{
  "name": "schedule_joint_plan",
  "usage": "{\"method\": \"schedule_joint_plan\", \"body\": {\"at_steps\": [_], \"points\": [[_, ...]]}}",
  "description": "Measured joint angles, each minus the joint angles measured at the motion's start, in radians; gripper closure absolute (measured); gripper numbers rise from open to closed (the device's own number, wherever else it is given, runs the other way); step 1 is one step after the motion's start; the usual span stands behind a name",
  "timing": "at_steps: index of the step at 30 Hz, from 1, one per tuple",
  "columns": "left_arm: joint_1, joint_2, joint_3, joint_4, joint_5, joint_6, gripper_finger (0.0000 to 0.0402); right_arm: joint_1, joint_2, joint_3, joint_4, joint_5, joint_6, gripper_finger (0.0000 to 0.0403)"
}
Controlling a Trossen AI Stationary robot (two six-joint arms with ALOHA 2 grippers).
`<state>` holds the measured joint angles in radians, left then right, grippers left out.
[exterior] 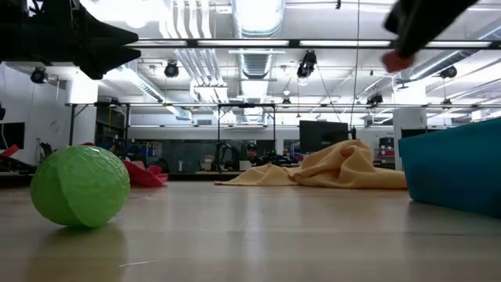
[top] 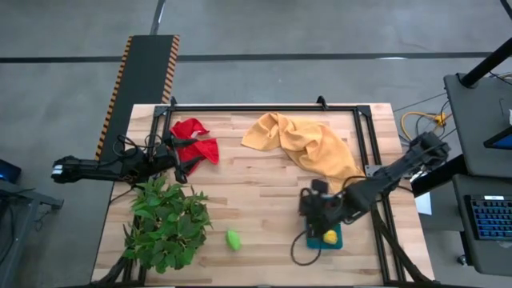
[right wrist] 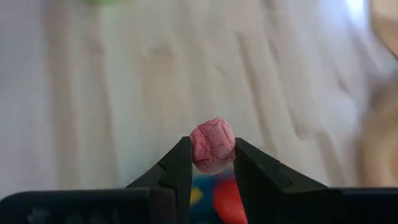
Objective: Pick and placing Produce into tupperware
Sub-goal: Put the pink peach into the blue bin
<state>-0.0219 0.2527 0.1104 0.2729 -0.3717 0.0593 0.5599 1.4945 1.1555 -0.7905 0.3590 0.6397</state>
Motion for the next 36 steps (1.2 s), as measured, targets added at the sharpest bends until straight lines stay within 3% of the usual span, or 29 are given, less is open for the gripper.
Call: {"method": "schedule_joint_plan", "body": {"at_steps": [4,8,18,29,36], "points": [[0.000,0.000,0.000,0.000,0.000,0.000,0.0114,0.046,-0.053,-0.013,-0.161,0.057,0.188,0.0306],[0.000,0.000,0.000,0.001,0.000,0.000,0.0114,0.081,-0.068,-0.050,-0.201,0.063,0.319,0.0306],[0.000,0.000,0.000,0.004,0.000,0.000,0.0114,0.112,-0.066,-0.163,-0.255,-0.020,0.518,0.0306],[0.000,0.000,0.000,0.002,0.000,0.000,0.0114,0.112,-0.066,-0.226,-0.264,-0.076,0.546,0.0304],[0.000,0.000,0.000,0.002,0.000,0.000,0.0114,0.112,-0.066,-0.226,-0.279,-0.075,0.574,0.0279]]}}
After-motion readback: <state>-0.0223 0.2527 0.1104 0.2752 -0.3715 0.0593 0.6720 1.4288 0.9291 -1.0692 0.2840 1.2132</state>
